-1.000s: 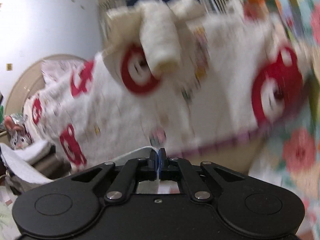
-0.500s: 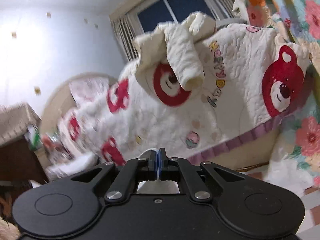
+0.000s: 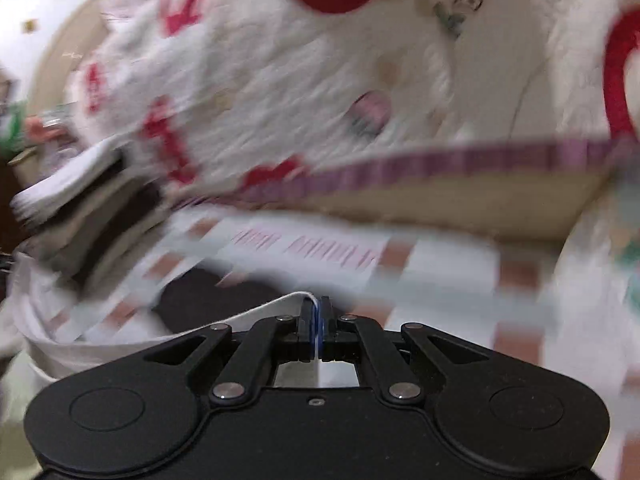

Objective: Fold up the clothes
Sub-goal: 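Lower the folded T-shirt onto the mat and open both grippers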

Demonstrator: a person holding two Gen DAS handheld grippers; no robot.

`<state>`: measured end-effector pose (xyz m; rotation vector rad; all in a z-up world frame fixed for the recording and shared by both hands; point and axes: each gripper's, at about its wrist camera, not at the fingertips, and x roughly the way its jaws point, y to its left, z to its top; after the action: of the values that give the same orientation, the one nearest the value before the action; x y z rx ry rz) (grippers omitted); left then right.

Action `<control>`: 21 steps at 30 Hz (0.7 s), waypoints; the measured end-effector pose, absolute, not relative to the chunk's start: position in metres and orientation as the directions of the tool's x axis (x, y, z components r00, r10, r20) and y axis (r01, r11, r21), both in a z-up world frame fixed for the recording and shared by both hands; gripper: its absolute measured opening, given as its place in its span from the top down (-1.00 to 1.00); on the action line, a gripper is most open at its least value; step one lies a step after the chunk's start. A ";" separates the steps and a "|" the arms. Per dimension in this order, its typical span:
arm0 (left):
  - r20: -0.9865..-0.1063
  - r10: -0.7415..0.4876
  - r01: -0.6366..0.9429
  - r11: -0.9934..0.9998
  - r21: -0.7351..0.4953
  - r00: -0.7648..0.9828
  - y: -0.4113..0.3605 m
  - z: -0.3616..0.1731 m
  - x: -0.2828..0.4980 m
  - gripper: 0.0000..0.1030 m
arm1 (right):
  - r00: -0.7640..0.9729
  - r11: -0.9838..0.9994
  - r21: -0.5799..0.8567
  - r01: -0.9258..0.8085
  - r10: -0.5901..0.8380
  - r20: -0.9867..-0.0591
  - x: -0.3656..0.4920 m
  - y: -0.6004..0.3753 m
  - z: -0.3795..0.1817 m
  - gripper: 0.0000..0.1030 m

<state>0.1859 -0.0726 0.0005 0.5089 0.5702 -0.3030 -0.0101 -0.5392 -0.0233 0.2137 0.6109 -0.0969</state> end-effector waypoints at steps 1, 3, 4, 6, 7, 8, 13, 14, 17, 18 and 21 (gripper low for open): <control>-0.566 -0.128 0.398 0.833 0.384 0.814 -0.087 0.002 0.209 0.99 | 0.829 0.968 0.163 0.192 -0.071 -0.555 0.010 -0.553 -0.012 0.98; -0.537 -0.119 0.380 0.830 0.409 0.835 -0.117 0.005 0.257 0.99 | 0.848 0.956 0.145 0.255 -0.149 -0.508 0.050 -0.577 0.010 0.98; -0.521 -0.114 0.371 0.828 0.420 0.846 -0.131 0.007 0.280 0.99 | 0.843 0.961 0.083 0.265 -0.189 -0.504 0.069 -0.585 0.016 0.99; -0.529 -0.106 0.343 0.861 0.375 0.842 -0.145 0.002 0.310 0.98 | 0.798 0.959 -0.107 0.264 -0.279 -0.535 0.107 -0.586 0.018 0.99; -0.534 -0.102 0.328 0.878 0.349 0.840 -0.151 -0.001 0.324 0.98 | 0.775 0.951 -0.179 0.253 -0.310 -0.550 0.124 -0.586 0.015 0.99; -0.539 -0.098 0.312 0.893 0.323 0.837 -0.157 -0.004 0.338 0.98 | 0.766 0.947 -0.218 0.238 -0.321 -0.557 0.136 -0.584 0.011 0.99; -0.567 -0.032 0.259 0.909 0.325 0.823 -0.170 -0.038 0.384 0.98 | 0.729 0.928 -0.273 0.254 -0.369 -0.577 0.176 -0.584 -0.015 1.00; -0.574 -0.013 0.252 0.907 0.339 0.819 -0.171 -0.049 0.389 0.98 | 0.720 0.927 -0.276 0.255 -0.372 -0.586 0.178 -0.583 -0.020 0.99; -0.587 0.003 0.232 0.917 0.325 0.809 -0.170 -0.073 0.396 0.93 | 0.700 0.928 -0.285 0.240 -0.369 -0.612 0.177 -0.581 -0.033 0.90; -0.601 -0.001 0.223 0.929 0.295 0.799 -0.168 -0.080 0.398 0.85 | 0.693 0.928 -0.287 0.235 -0.368 -0.620 0.174 -0.581 -0.036 0.68; -0.680 -0.079 0.169 0.983 0.067 0.729 -0.150 -0.100 0.398 0.27 | 0.630 0.953 -0.249 0.171 -0.300 -0.716 0.172 -0.584 -0.053 0.31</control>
<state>0.3980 -0.1502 -0.0995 0.1275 0.7425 -0.1372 0.1716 -0.5839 -0.0526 -0.1628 0.8476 -0.2709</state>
